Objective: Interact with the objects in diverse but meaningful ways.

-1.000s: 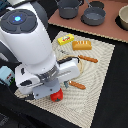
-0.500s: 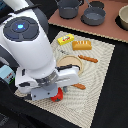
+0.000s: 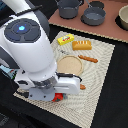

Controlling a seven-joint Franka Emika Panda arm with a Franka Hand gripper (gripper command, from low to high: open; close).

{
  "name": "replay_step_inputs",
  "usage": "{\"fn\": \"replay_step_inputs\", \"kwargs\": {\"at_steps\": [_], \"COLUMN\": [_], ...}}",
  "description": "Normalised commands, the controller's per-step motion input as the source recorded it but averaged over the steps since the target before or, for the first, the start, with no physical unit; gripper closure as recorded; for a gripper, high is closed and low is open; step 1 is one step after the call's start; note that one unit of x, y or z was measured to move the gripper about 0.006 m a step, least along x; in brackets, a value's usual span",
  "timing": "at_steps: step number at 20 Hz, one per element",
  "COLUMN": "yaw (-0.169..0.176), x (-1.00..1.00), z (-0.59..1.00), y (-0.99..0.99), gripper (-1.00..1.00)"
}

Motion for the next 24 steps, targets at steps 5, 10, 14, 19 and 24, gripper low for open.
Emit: {"fn": "replay_step_inputs", "kwargs": {"at_steps": [5,10,14,19,24], "yaw": [-0.005,0.010,0.027,0.079,0.099], "x": [0.18,0.33,0.56,0.29,0.23], "z": [-0.18,0.35,0.99,0.87,0.71], "y": [0.00,0.14,0.58,0.74,0.74], "gripper": [1.00,1.00,1.00,1.00,1.00]}}
